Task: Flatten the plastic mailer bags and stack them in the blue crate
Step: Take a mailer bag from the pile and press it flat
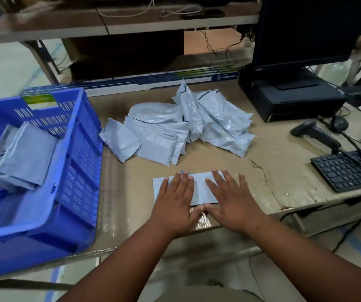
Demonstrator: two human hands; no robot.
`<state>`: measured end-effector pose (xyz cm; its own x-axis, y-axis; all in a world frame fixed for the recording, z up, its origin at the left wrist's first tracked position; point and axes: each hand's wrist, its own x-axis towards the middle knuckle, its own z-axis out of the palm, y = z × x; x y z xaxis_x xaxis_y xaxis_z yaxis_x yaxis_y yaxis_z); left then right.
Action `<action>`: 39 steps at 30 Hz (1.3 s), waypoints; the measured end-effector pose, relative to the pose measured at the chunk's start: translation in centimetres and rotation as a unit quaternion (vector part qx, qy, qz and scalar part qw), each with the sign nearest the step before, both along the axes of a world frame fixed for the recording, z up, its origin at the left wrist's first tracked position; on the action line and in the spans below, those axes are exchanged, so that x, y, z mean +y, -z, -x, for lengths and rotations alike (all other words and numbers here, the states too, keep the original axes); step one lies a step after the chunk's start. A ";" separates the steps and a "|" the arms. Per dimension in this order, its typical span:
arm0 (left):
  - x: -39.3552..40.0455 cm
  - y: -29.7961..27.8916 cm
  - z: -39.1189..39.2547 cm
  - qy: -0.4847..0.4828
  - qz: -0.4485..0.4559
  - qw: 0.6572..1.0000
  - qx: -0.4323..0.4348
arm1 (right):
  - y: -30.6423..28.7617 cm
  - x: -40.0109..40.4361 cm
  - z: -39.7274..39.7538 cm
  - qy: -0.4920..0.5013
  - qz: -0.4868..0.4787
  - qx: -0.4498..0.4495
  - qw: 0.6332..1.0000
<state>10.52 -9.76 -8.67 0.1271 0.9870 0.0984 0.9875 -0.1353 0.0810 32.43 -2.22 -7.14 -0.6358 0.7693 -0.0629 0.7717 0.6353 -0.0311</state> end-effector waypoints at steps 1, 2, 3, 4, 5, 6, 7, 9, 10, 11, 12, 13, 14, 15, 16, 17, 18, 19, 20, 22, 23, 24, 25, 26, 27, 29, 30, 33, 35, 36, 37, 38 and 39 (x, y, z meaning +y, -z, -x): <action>-0.3 -0.2 0.9 -0.006 -0.008 1.000 0.003 | -0.2 0.0 0.8 -0.021 -0.024 0.007 0.999; -0.6 -0.3 1.7 -0.013 -0.003 1.000 0.009 | -0.2 0.0 1.8 -0.049 -0.038 0.014 0.998; -1.0 -0.2 2.5 -0.022 0.012 1.000 0.016 | -0.3 -0.1 2.9 -0.076 -0.038 0.020 0.996; -1.3 -0.1 3.1 -0.030 0.025 0.999 0.017 | -0.2 -0.2 4.0 -0.095 -0.031 0.020 0.995; -1.5 0.1 3.5 -0.037 0.030 0.999 0.015 | 0.0 -0.3 5.0 -0.102 -0.019 0.014 0.995; -1.8 0.4 3.7 -0.043 0.033 0.999 0.006 | 0.5 -0.4 5.7 -0.100 -0.004 0.005 0.995; -2.0 0.7 3.8 -0.047 0.037 0.998 -0.005 | 1.1 -0.5 6.1 -0.096 0.007 0.000 0.995; -2.1 1.2 3.8 -0.049 0.044 0.998 -0.015 | 2.0 -0.5 6.1 -0.088 0.008 0.003 0.996; -2.1 1.3 3.7 -0.052 0.049 0.997 -0.012 | 2.2 -0.5 6.0 -0.088 0.009 0.000 0.996; -2.0 1.2 3.7 -0.055 0.056 0.997 -0.006 | 2.2 -0.4 5.9 -0.089 0.017 -0.005 0.996; -1.9 1.0 3.6 -0.056 0.060 0.997 0.001 | 1.9 -0.3 5.8 -0.092 0.026 -0.007 0.995; -1.8 0.6 3.5 -0.054 0.056 0.997 0.003 | 1.5 -0.3 5.8 -0.092 0.033 -0.001 0.995; -1.7 0.2 3.4 -0.049 0.042 0.998 -0.005 | 1.0 -0.1 5.9 -0.088 0.036 0.012 0.995; -1.5 -0.3 3.3 -0.041 0.018 0.999 -0.024 | 0.5 0.1 5.9 -0.081 0.029 0.030 0.996; -1.2 -0.9 3.1 -0.027 -0.011 0.998 -0.050 | 0.1 0.5 6.0 -0.074 0.013 0.049 0.996; -0.7 -1.3 2.9 -0.009 -0.038 0.996 -0.074 | -0.2 0.8 6.0 -0.068 -0.004 0.061 0.996; -0.1 -1.7 2.4 0.009 -0.054 0.994 -0.091 | -0.2 1.1 6.1 -0.066 -0.009 0.066 0.996; 0.5 -2.1 1.9 0.021 -0.051 0.993 -0.102 | 0.0 1.2 6.1 -0.069 0.000 0.066 0.995; 1.1 -2.1 1.3 0.026 -0.035 0.994 -0.105 | 0.3 1.2 6.1 -0.076 0.017 0.061 0.995; 1.8 -1.5 0.2 0.015 0.010 0.996 -0.093 | 1.3 0.8 6.1 -0.088 0.040 0.046 0.994; 1.8 -1.0 -0.1 0.006 0.025 0.996 -0.080 | 1.6 0.6 6.1 -0.086 0.040 0.047 0.994; 1.7 -0.5 -0.3 -0.004 0.032 0.997 -0.068 | 1.8 0.5 6.0 -0.083 0.040 0.052 0.994; 1.6 0.0 -0.3 -0.013 0.034 0.998 -0.061 | 1.8 0.6 6.0 -0.078 0.043 0.055 0.994; 1.6 0.3 -0.1 -0.020 0.031 0.998 -0.056 | 1.9 0.8 5.9 -0.075 0.047 0.056 0.994; 1.6 0.5 0.1 -0.025 0.030 0.998 -0.049 | 1.8 1.0 5.8 -0.072 0.052 0.056 0.995; 1.3 0.5 0.7 -0.037 0.015 0.999 -0.034 | 1.9 1.2 5.2 -0.064 0.040 0.054 0.996; 1.2 0.7 1.1 -0.040 0.009 0.999 -0.028 | 2.0 1.1 4.8 -0.058 0.030 0.054 0.996; 0.5 1.0 3.0 -0.049 0.027 0.998 -0.026 | 2.2 1.4 3.4 -0.036 0.010 0.048 0.998; -0.3 1.2 4.7 -0.071 0.046 0.996 -0.028 | 2.2 1.9 2.0 -0.018 0.018 0.024 0.999; -0.7 1.2 5.6 -0.082 0.060 0.995 -0.027 | 2.1 2.2 1.4 -0.007 0.026 0.012 1.000; -1.0 1.2 6.3 -0.088 0.073 0.993 -0.026 | 2.0 2.4 0.9 0.005 0.037 0.006 0.999; -1.2 1.1 6.9 -0.092 0.082 0.992 -0.027 | 2.0 2.7 0.5 0.017 0.048 0.003 0.999; -1.4 1.0 7.3 -0.096 0.089 0.991 -0.025 | 1.9 2.7 0.4 0.027 0.058 0.003 0.998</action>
<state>3.24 -11.18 -9.67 -0.0662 0.9948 -0.0776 0.9877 0.0764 0.1366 32.03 0.52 -9.04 -0.5949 0.7896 -0.1505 0.8038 0.5853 -0.1063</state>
